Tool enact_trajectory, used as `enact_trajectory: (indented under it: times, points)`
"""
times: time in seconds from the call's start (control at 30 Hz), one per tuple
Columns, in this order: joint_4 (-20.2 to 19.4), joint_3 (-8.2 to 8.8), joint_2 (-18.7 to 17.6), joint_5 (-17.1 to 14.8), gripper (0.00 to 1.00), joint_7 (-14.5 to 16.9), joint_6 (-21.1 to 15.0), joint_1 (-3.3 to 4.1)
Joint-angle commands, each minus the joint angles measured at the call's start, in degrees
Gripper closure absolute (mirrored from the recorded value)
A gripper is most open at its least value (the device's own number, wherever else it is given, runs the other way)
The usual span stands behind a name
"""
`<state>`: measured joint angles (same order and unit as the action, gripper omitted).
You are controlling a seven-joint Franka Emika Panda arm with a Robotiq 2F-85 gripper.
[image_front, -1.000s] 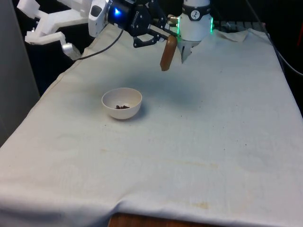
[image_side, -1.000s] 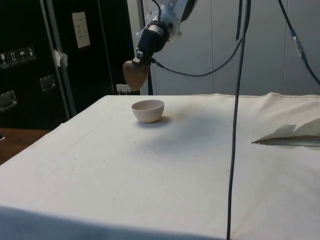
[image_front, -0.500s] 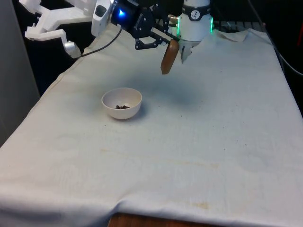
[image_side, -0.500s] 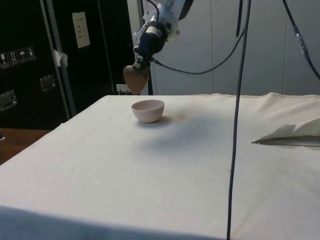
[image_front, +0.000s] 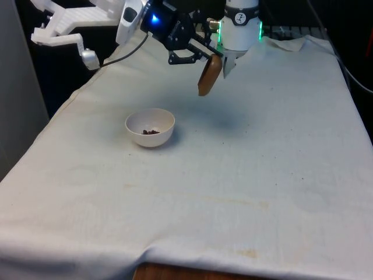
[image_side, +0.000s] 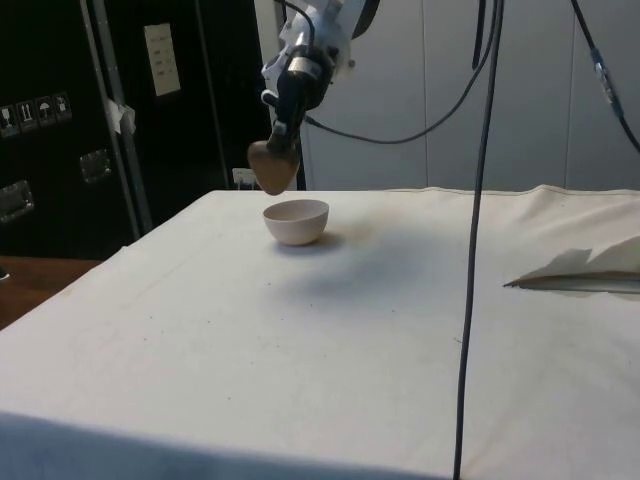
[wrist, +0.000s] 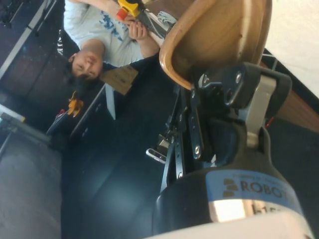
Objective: Pour the coffee beans from the cup into the bowl.
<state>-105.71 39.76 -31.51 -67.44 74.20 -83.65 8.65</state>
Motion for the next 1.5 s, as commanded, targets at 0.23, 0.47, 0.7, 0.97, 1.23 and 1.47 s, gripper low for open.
enact_trajectory:
  times: [0.23,0.47,0.7,0.97,1.23,1.47]
  points:
    - [-0.97,-0.69,1.26,2.18,0.99,-0.29,-3.90,0.86]
    - [-1.49,-1.89,1.95,3.90,0.99,-0.40,-6.13,0.80]
    - [-1.78,-2.92,2.46,5.56,0.99,-0.52,-8.31,0.86]
    - [-2.35,-4.53,3.21,7.73,0.99,-0.86,-11.12,0.80]
    - [-3.32,-6.19,4.18,9.45,0.99,-1.32,-13.52,0.80]
    - [-4.30,-7.68,5.10,10.83,0.99,-1.83,-15.76,0.80]
